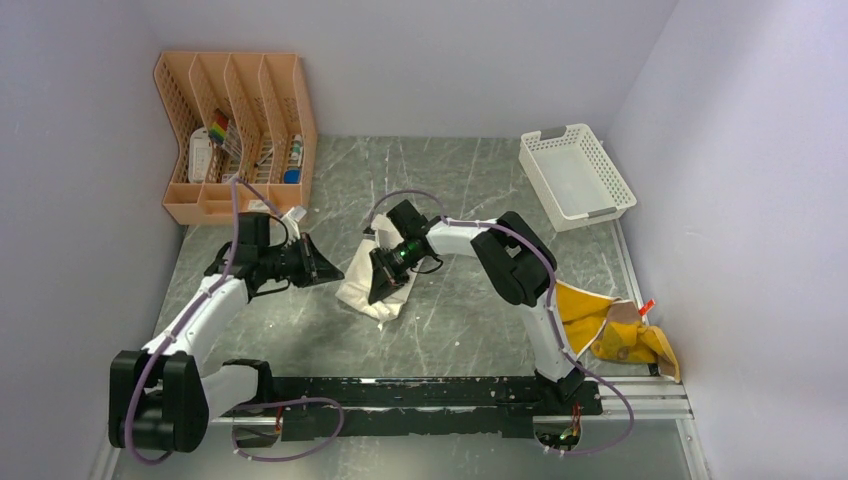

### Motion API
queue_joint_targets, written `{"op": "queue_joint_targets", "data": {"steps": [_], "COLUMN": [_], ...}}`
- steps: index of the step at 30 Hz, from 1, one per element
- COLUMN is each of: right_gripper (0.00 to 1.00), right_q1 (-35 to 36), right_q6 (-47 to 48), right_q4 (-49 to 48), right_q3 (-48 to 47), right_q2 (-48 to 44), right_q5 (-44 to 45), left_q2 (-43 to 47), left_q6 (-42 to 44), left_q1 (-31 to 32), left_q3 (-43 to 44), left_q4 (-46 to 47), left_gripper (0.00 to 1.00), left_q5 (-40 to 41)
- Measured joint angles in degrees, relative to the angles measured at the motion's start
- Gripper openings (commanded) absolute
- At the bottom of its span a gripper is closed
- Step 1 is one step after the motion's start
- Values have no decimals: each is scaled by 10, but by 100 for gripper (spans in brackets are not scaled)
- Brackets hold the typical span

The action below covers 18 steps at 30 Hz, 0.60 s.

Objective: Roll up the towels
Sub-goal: Roll the towel at the center of the board.

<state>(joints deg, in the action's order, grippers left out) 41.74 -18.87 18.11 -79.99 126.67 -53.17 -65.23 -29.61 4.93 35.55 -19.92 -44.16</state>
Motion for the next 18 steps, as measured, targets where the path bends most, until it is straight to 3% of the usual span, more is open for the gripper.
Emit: {"op": "queue_joint_targets", "data": {"steps": [3, 18], "right_gripper": [0, 0], "right_q1": [-1, -4], "right_q6": [-3, -17], "right_q4": [-3, -14], "right_q3": [0, 0], "right_q2": [2, 12], "right_q5": [-4, -20], "left_q2": [13, -109], "left_q6": [-25, -101], "left_q1": [1, 50], "left_q3": [-21, -76], "left_q4": [41, 208], "left_gripper": [7, 7], "left_q5": [-17, -56]}}
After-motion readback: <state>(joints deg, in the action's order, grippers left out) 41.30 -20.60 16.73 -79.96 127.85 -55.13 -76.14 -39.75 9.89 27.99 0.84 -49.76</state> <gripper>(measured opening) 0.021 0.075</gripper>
